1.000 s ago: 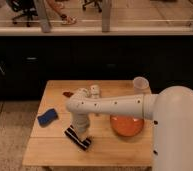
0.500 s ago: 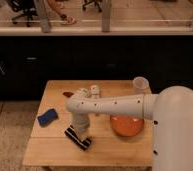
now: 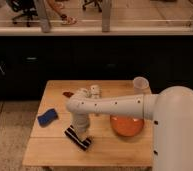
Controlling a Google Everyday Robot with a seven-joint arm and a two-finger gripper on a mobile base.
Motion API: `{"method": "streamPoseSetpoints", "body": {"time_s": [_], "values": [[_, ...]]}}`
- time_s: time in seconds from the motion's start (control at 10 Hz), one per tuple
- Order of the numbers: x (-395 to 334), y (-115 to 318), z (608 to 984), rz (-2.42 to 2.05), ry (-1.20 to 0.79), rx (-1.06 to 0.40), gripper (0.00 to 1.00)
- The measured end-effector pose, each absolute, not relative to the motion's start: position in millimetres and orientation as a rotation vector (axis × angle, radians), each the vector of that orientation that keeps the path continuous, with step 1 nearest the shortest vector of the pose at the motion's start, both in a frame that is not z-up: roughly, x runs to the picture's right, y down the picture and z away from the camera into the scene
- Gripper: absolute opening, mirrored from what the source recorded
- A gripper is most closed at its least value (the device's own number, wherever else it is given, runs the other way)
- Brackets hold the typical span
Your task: Push the eraser across the table
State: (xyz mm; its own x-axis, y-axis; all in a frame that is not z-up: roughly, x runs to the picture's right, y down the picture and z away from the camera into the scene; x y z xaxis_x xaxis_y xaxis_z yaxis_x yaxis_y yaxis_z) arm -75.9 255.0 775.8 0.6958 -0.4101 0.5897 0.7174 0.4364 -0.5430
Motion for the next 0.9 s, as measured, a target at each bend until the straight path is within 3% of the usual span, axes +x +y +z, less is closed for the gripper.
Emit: {"method": "streamPoseSetpoints", "body": {"time_s": [0.3,0.4,0.8,0.9], "values": [[-74.2,254.5,776.2,-0.718,-0.403,-0.86,0.72],[-74.8,254.4,776.0,-0.719,-0.406,-0.858,0.78],[-75.6,252.3,772.2,-0.73,-0.417,-0.841,0.8],[-76.1,252.3,770.6,-0.73,-0.421,-0.839,0.75]]}}
